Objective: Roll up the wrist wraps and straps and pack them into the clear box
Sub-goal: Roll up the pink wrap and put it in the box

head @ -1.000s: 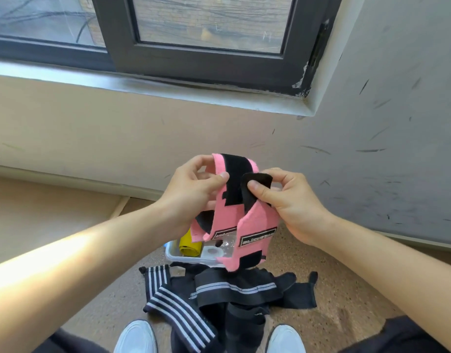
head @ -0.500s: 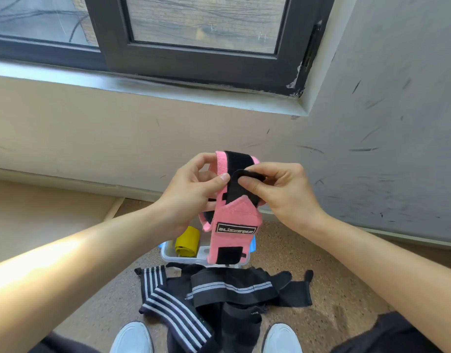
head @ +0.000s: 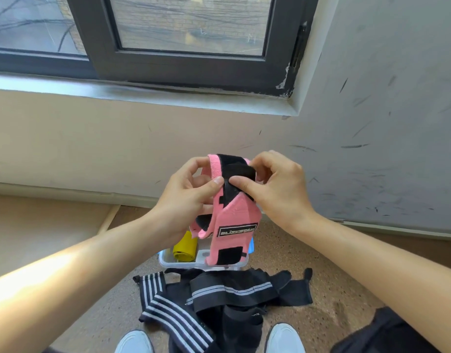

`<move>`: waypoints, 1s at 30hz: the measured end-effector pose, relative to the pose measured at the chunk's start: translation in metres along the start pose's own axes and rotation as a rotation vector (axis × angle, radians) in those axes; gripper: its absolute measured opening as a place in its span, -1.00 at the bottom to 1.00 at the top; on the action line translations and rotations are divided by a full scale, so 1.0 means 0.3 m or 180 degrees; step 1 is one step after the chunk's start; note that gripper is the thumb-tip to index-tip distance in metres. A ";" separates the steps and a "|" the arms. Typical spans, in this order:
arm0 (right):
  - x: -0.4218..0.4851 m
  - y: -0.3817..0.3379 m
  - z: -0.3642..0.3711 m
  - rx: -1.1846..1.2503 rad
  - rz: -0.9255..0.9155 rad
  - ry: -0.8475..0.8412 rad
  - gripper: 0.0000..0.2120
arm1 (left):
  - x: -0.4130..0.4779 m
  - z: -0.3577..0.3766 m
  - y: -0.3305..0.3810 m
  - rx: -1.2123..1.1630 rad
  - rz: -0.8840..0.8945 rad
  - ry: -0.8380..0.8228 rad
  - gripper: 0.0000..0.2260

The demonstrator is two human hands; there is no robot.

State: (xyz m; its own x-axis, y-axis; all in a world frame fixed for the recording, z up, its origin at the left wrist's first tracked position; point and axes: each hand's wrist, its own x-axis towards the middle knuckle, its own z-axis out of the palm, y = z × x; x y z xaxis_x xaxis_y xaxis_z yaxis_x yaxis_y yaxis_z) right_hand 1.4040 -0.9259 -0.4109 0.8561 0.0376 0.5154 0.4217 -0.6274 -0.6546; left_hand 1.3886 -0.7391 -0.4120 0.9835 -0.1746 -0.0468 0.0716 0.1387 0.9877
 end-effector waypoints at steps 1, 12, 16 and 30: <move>0.002 -0.001 -0.001 0.0038 0.0191 -0.0061 -0.68 | 0.000 0.001 -0.001 -0.0022 0.0028 0.0045 -0.77; 0.006 0.002 -0.004 0.0982 0.0970 -0.0291 -0.69 | -0.010 0.015 0.006 0.0405 0.0225 0.0033 -0.53; 0.005 0.001 -0.020 0.1434 0.0902 -0.0551 -0.77 | 0.001 0.013 0.008 0.0268 0.0127 0.0294 -0.58; -0.023 -0.013 0.028 0.1936 0.1244 -0.0605 -0.85 | -0.006 0.024 0.025 -0.0179 -0.0349 0.0622 -0.82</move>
State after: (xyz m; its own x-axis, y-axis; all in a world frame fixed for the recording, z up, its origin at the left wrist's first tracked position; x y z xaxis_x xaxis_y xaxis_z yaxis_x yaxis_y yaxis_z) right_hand 1.3990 -0.9173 -0.4166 0.9911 0.0686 0.1141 0.1197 -0.0837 -0.9893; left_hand 1.3863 -0.7449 -0.4035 0.9824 -0.0002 -0.1866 0.1835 0.1844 0.9656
